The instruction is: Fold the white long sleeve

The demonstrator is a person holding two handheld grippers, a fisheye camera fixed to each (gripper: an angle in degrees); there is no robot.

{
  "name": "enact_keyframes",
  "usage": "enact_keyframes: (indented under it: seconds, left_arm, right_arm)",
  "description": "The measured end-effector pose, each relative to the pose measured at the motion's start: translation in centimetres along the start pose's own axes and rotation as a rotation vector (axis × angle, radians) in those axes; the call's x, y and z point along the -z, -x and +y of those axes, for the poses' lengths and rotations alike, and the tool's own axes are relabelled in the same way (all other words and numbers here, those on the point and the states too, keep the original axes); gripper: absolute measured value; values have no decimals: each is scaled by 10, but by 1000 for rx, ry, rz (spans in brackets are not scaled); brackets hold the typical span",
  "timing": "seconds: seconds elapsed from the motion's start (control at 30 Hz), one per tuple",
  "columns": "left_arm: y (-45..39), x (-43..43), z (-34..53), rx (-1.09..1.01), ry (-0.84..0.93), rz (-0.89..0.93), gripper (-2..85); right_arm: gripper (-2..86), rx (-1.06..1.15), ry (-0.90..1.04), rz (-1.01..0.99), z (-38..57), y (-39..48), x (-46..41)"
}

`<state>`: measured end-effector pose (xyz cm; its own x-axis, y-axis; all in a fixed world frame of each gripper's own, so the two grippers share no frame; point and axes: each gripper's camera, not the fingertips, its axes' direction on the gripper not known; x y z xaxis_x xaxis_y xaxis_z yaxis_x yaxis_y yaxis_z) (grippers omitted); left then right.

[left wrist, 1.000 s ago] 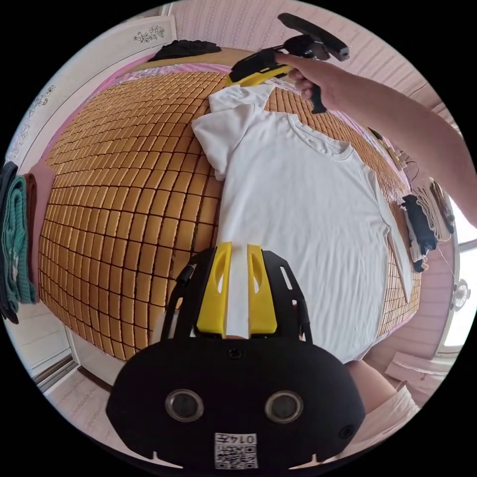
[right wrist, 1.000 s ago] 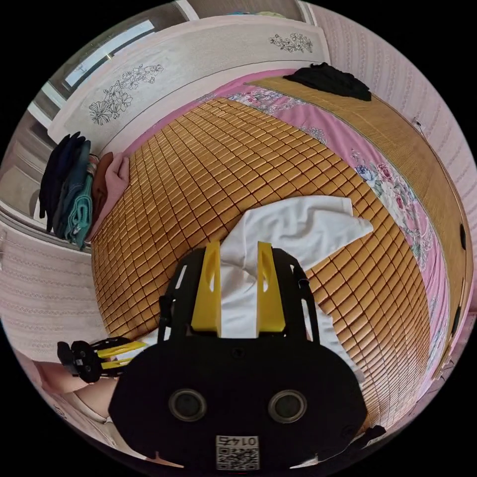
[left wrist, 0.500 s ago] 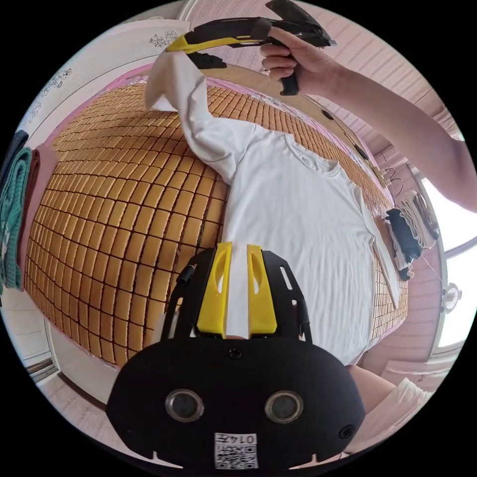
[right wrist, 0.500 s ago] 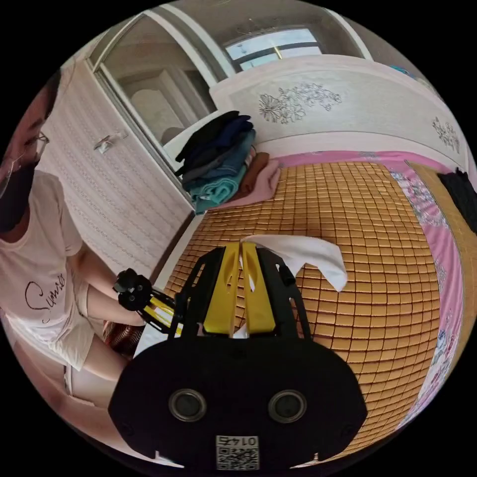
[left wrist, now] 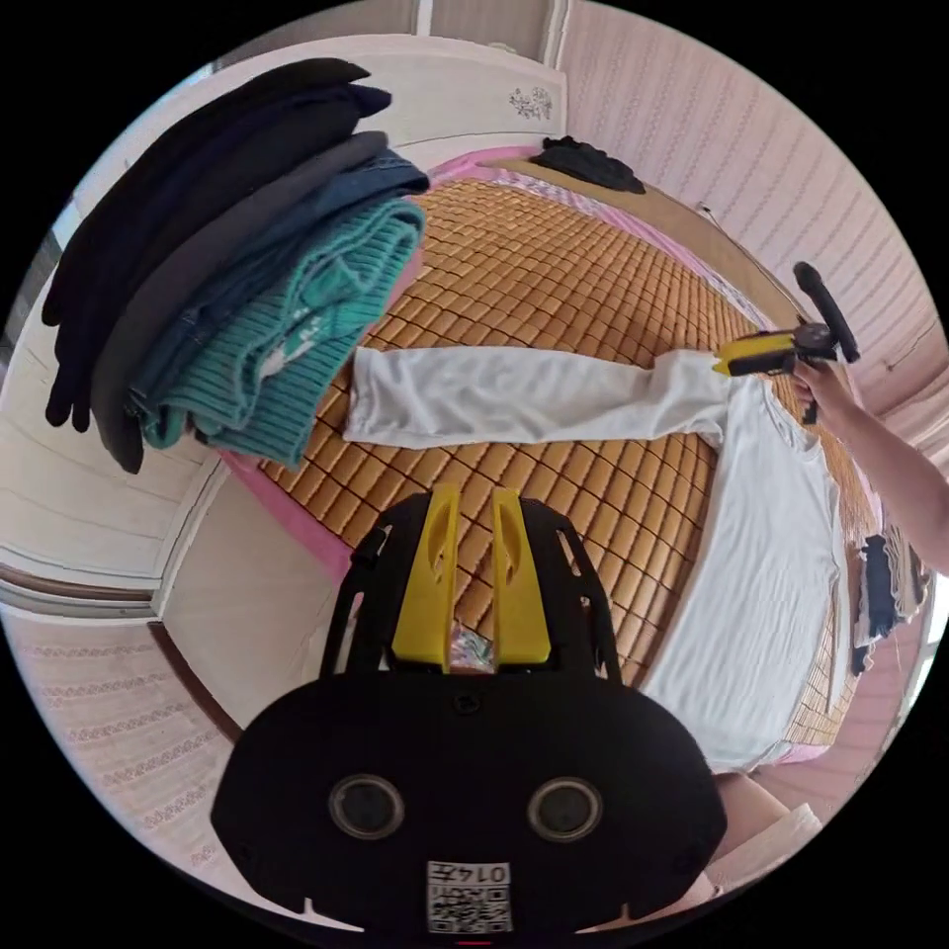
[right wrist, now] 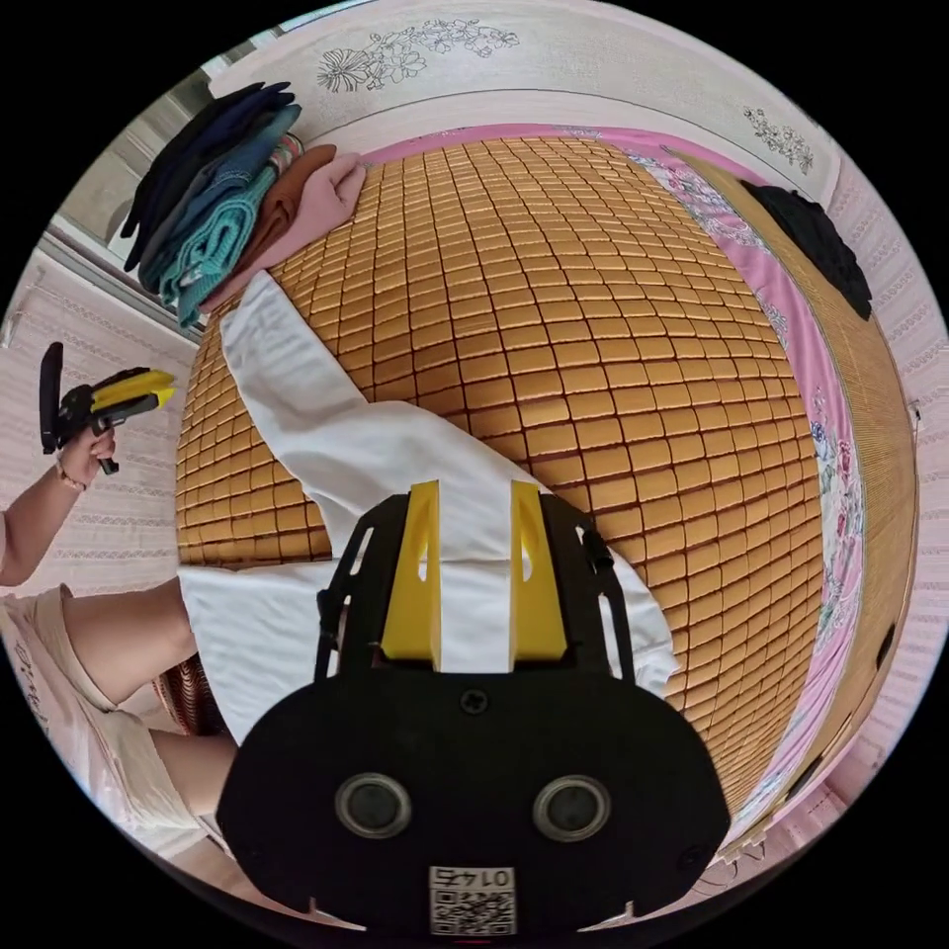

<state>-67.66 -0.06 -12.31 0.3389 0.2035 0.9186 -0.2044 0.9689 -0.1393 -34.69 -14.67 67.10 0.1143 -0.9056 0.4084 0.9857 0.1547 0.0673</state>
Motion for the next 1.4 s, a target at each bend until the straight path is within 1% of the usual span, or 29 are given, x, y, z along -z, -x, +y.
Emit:
enact_keyframes:
  seconds: [0.07, 0.13, 0.2, 0.23, 0.27, 0.37, 0.43, 0.57, 0.73, 0.83, 0.93, 1.0, 1.07, 1.1, 1.13, 1.2, 1.23, 1.3, 1.4]
  left_arm:
    - [31, -9, -22, 49, -32, -52, 60]
    - [50, -23, -36, 86, -25, -91, 66]
    - [66, -41, -45, 125, 25, -108, 65]
    - [76, -55, -47, 156, 94, -98, 54]
    - [83, -52, -44, 181, 52, -74, 33]
    - [92, -47, -31, 156, 102, -77, -4]
    - [98, -40, -16, 154, 106, -87, -7]
    - [118, -27, 24, 214, 70, -44, 0]
    - [134, -13, 34, 286, 45, -45, 35]
    - [140, 1, 21, 261, -9, -78, 41]
    - [146, -6, 0, 229, -17, -60, 49]
    - [147, -22, -13, 209, 32, -56, 51]
    - [149, -43, -23, 183, 107, -70, 28]
    - [149, -41, -23, 179, 72, -79, 18]
    - [153, -41, -26, 202, 72, -143, 7]
    - [159, -43, -27, 217, 70, -140, -3]
    - [163, -43, -27, 228, 65, -121, -6]
    - [165, -44, -27, 218, 61, -118, -9]
    - [166, -45, -26, 209, 59, -131, -10]
  right_arm:
    - [61, -32, 34, 57, -13, 3, -16]
    - [39, -39, 47, 77, -23, 5, -24]
    - [12, -51, 41, 78, -32, 6, -25]
    - [6, -50, 60, 75, -38, 7, -28]
    - [1, -42, 67, 78, -42, 8, -29]
    - [-4, -21, 73, 97, -53, 10, -30]
    - [-5, -14, 85, 90, -59, 10, -33]
    - [-6, -5, 98, 90, -67, 13, -44]
    - [-7, -31, 81, 94, -69, 15, -48]
    - [-7, -23, 30, 61, -63, 24, -41]
    - [-6, 3, 22, 11, -55, 39, -42]
    - [-5, 5, 20, -61, -49, 48, -43]
    - [-4, 46, 8, -211, -35, 68, -47]
    - [-3, 54, 11, -221, -31, 73, -49]
    - [-3, 63, 33, -204, -25, 83, -57]
    - [-3, 66, 93, -156, -16, 94, -74]
    - [-3, 45, 54, -143, -10, 96, -74]
    - [-3, 19, 45, -150, -5, 93, -76]
    - [-3, -36, 20, -201, 6, 87, -78]
